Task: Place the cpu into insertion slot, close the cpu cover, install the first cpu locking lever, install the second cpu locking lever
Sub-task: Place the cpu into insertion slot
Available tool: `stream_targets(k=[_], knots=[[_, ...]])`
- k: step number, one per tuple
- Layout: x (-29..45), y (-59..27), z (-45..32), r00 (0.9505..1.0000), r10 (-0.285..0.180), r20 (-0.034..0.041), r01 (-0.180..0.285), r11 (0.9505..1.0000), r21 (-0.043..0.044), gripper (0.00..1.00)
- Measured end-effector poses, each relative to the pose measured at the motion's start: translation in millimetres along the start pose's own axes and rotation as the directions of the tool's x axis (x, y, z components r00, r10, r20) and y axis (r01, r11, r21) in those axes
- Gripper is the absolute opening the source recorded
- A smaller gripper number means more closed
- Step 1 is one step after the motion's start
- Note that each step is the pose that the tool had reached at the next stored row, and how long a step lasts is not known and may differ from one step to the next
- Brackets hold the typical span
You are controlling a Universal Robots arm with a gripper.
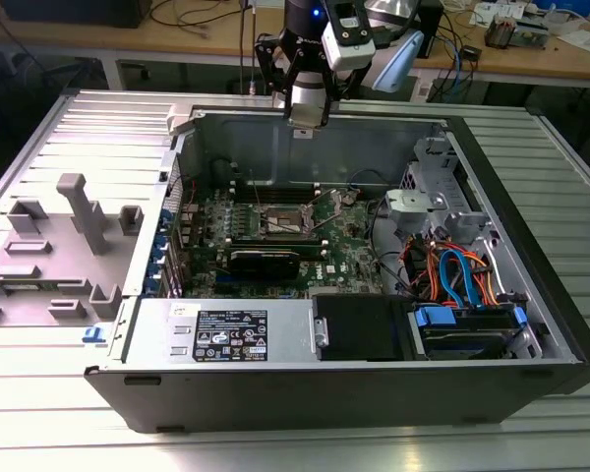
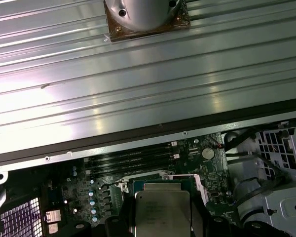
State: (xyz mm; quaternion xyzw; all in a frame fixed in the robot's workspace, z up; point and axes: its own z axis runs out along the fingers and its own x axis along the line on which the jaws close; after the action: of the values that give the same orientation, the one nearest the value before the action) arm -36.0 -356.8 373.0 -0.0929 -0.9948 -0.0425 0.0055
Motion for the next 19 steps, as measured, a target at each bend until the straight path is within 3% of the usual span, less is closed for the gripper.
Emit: stream_targets(k=[5, 7, 10, 16, 19], knots=[[-0.4, -2.2, 0.2, 1.0, 0.004, 0.0004, -0.004, 1.0, 0.0003, 0.55], [-0.5, -2.8, 0.9, 0.9998, 0.021, 0.0018, -0.021, 0.9998, 0.0, 0.55], [-0.6, -3.1, 2.8, 0.9959, 0.09, 0.0076, -0.09, 0.996, -0.001, 0.55], [-0.8, -4.2, 3.5, 0.995, 0.1, 0.0086, -0.1, 0.995, -0.001, 0.55], [-0.8, -4.4, 4.3, 0.9897, 0.143, 0.0121, -0.143, 0.9897, -0.0021, 0.55]])
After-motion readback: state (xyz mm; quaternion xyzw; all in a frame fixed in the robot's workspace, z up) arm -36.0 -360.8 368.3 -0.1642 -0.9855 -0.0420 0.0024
